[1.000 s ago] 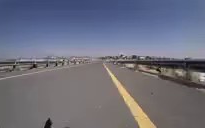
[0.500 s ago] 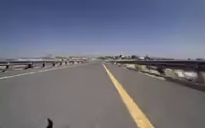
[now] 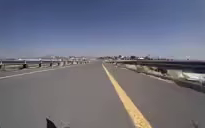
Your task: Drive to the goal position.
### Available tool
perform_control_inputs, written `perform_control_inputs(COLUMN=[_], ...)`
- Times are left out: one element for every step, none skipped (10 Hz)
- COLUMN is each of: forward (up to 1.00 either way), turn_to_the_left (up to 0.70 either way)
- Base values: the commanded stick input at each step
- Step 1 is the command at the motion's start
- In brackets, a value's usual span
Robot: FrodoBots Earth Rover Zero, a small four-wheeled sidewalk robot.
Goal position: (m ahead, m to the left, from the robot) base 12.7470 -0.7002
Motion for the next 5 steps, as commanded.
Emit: perform_control_inputs(forward=[1.0, 1.0, 1.0, 1.0, 1.0], turn_to_the_left=[0.0, 0.0, 0.0, 0.0, 0.0])
